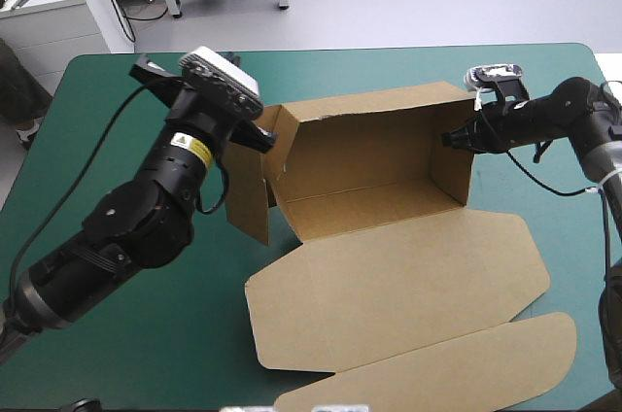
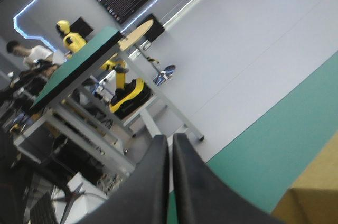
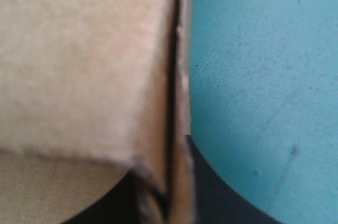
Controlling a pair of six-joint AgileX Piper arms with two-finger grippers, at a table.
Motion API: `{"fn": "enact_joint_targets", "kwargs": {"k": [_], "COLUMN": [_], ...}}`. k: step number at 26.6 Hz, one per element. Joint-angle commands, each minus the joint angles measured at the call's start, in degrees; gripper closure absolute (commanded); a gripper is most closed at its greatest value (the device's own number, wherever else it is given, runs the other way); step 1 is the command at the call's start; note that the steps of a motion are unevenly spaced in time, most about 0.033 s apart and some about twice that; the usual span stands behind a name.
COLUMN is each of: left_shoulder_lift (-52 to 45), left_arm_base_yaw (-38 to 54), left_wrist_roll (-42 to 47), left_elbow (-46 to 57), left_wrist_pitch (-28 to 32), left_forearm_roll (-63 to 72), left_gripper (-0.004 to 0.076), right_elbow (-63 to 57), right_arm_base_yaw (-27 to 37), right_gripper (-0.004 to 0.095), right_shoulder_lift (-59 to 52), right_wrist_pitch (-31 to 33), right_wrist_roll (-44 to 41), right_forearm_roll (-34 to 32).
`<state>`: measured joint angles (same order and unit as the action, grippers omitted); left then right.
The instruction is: Fold the box
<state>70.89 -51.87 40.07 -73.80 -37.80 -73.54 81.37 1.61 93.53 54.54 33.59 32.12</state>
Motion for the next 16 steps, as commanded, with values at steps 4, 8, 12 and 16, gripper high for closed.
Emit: {"fn": "enact_joint_targets", "kwargs": {"k": [4, 8, 12, 16], "left_shoulder_lift": [-3.0, -3.0, -2.6, 0.0], "left_arm_base_yaw": [14.0, 26.8, 42.7, 55.9], "left_wrist_roll": [-11.1, -26.4, -41.1, -52.2], "left_elbow": [-1.8, -1.8, -1.8, -1.8], "left_wrist_pitch": [-0.8, -1.3, -7.7, -16.1], "left_forearm_roll": [16.5, 37.3, 56.6, 69.7], "left_gripper": [0.072, 0.072, 0.072, 0.072], "right_elbow": [8.8, 11.1, 11.9, 11.9], "right_arm_base_yaw": [-3.8, -7.0, -10.9, -12.0], "right_gripper": [0.0906, 0.0906, 0.0906, 0.0906], "right_shoulder_lift": [-2.4, -2.4, -2.4, -1.8], "right_wrist_pitch": [9.5, 14.9, 17.1, 17.0], "right_wrist_roll": [-10.6, -16.1, -23.0, -26.3], "right_forearm_roll": [-4.3, -8.3, -15.2, -17.1]}}
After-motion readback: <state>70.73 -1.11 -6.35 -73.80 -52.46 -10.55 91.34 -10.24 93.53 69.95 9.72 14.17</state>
